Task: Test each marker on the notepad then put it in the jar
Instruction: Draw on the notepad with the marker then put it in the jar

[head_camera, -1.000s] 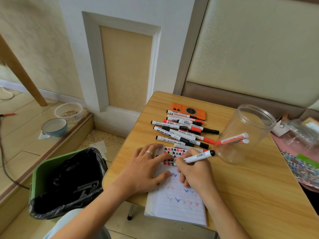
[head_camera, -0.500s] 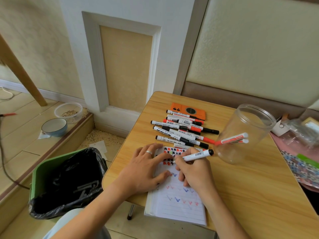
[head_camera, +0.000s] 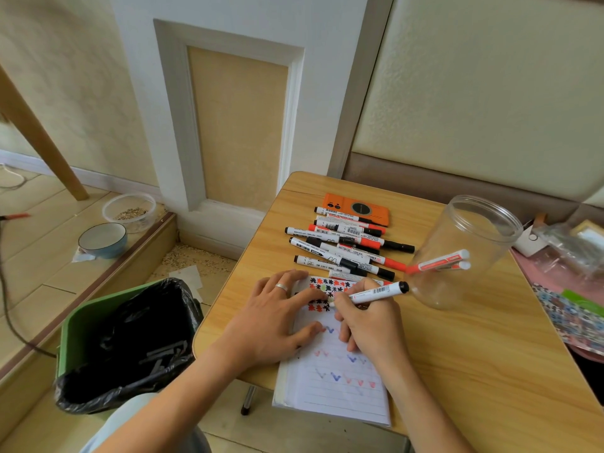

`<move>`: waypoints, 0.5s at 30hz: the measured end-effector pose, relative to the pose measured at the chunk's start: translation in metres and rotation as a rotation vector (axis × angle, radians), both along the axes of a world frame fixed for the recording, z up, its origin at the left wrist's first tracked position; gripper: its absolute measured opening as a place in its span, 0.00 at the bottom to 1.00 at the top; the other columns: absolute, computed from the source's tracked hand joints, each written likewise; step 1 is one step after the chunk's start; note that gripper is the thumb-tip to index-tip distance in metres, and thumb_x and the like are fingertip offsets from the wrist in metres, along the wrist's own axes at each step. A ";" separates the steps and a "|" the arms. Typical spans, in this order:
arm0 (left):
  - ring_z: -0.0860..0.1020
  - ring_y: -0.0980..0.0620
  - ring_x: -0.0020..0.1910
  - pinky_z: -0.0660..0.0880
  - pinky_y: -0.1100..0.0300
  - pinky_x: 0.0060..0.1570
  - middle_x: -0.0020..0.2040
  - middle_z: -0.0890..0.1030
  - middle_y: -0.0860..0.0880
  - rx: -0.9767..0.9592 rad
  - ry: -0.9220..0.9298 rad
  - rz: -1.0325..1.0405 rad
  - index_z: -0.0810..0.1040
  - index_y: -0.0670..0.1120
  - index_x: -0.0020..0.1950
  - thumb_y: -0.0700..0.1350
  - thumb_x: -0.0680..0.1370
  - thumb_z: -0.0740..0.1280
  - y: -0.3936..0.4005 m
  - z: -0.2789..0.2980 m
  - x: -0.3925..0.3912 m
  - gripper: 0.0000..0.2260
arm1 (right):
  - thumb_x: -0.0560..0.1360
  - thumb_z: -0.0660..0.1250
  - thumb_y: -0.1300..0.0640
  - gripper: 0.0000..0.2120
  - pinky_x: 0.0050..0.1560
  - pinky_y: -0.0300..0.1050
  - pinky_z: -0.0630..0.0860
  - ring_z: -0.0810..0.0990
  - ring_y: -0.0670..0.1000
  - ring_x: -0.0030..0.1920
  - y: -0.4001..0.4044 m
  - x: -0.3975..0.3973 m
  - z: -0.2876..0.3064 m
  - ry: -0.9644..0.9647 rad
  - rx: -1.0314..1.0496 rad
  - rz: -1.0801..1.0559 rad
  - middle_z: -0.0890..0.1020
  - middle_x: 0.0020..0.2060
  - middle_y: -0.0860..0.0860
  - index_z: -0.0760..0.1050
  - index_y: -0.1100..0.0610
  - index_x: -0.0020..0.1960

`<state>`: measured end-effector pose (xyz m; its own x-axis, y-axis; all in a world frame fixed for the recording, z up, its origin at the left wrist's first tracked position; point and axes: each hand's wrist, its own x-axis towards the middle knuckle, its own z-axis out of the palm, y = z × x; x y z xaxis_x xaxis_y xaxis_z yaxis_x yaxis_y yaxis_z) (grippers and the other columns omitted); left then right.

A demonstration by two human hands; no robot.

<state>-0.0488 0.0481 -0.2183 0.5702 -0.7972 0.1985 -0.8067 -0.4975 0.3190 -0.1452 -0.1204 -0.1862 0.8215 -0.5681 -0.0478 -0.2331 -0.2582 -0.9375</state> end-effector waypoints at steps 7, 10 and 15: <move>0.53 0.52 0.77 0.55 0.51 0.73 0.76 0.56 0.53 -0.072 0.000 -0.012 0.67 0.66 0.71 0.67 0.79 0.58 0.001 0.000 -0.001 0.21 | 0.79 0.71 0.58 0.08 0.23 0.42 0.72 0.76 0.51 0.22 0.000 0.001 -0.001 0.017 0.017 0.015 0.82 0.30 0.60 0.75 0.61 0.45; 0.58 0.55 0.68 0.60 0.54 0.69 0.67 0.60 0.54 -0.106 0.017 -0.009 0.68 0.65 0.71 0.64 0.80 0.59 0.003 0.000 -0.001 0.19 | 0.79 0.71 0.59 0.08 0.23 0.41 0.71 0.76 0.51 0.22 0.000 0.001 -0.002 0.021 0.027 0.032 0.82 0.31 0.60 0.74 0.62 0.46; 0.64 0.55 0.58 0.68 0.53 0.60 0.60 0.66 0.57 -0.149 0.008 -0.009 0.71 0.63 0.69 0.58 0.82 0.56 0.002 0.000 0.000 0.16 | 0.79 0.71 0.59 0.08 0.24 0.41 0.71 0.76 0.50 0.22 0.000 0.000 -0.001 0.024 0.029 0.048 0.83 0.31 0.61 0.74 0.61 0.45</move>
<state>-0.0491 0.0500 -0.2179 0.5654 -0.7641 0.3106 -0.8080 -0.4373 0.3949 -0.1451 -0.1200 -0.1874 0.8463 -0.5261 -0.0835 -0.2434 -0.2426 -0.9391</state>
